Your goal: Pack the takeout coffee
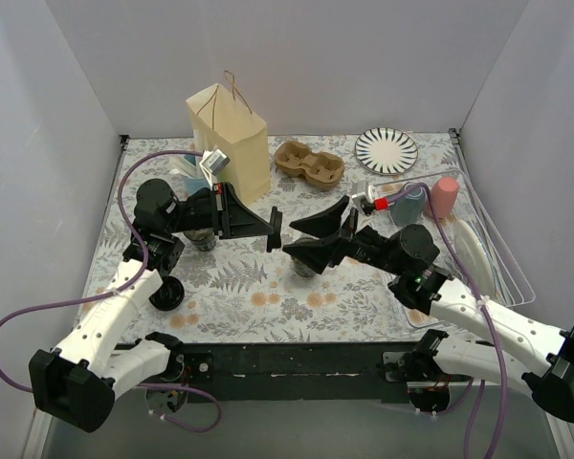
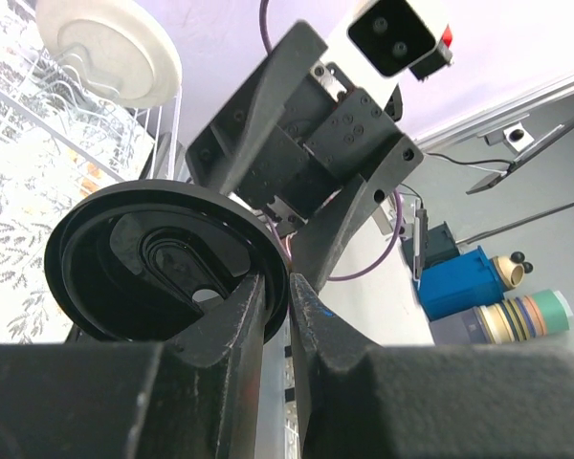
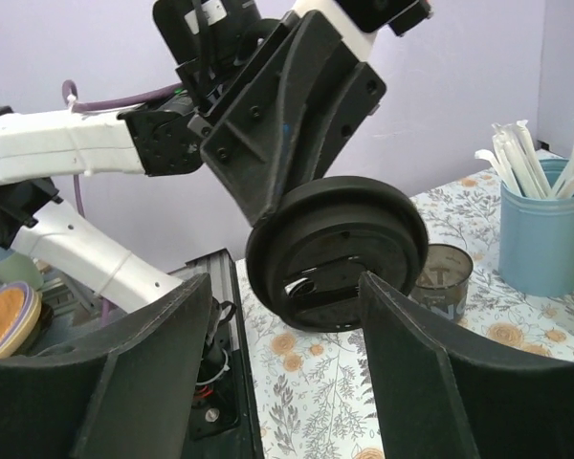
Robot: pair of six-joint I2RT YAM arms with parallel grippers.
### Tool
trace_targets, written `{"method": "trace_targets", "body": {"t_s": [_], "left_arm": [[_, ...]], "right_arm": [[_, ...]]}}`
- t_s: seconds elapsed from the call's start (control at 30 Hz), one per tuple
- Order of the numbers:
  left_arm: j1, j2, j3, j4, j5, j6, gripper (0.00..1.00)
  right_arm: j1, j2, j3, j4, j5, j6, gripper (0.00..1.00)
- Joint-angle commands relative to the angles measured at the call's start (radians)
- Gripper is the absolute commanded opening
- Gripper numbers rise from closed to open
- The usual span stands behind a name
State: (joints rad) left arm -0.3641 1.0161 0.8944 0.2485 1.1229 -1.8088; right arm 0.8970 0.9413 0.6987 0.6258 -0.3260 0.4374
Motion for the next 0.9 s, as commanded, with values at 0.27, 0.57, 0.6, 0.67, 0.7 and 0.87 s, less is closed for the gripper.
{"method": "trace_targets", "body": {"t_s": [0.27, 0.57, 0.6, 0.67, 0.7, 0.87], "left_arm": [[-0.015, 0.007, -0.018, 0.133, -0.058, -0.073, 0.14], [-0.018, -0.002, -0.058, 0.186, -0.063, -0.116, 0.14], [-0.018, -0.002, -0.064, 0.190, -0.066, -0.118, 0.14], [-0.018, 0.001, -0.068, 0.190, -0.069, -0.119, 0.16], [-0.018, -0.001, -0.068, 0.187, -0.072, -0.116, 0.18], [-0.018, 0.007, -0.031, 0.003, -0.159, 0.027, 0.53]], "right_arm": [[0.000, 0.080, 0.044, 0.137, -0.085, -0.037, 0.65], [-0.001, 0.100, 0.032, 0.215, -0.079, -0.034, 0.27], [-0.001, 0.097, 0.027, 0.225, -0.081, -0.037, 0.23], [-0.001, 0.090, 0.012, 0.241, -0.076, -0.037, 0.10], [-0.001, 0.088, 0.009, 0.239, -0.073, -0.040, 0.04], [-0.001, 0.033, 0.024, 0.065, -0.045, -0.086, 0.01]]}}
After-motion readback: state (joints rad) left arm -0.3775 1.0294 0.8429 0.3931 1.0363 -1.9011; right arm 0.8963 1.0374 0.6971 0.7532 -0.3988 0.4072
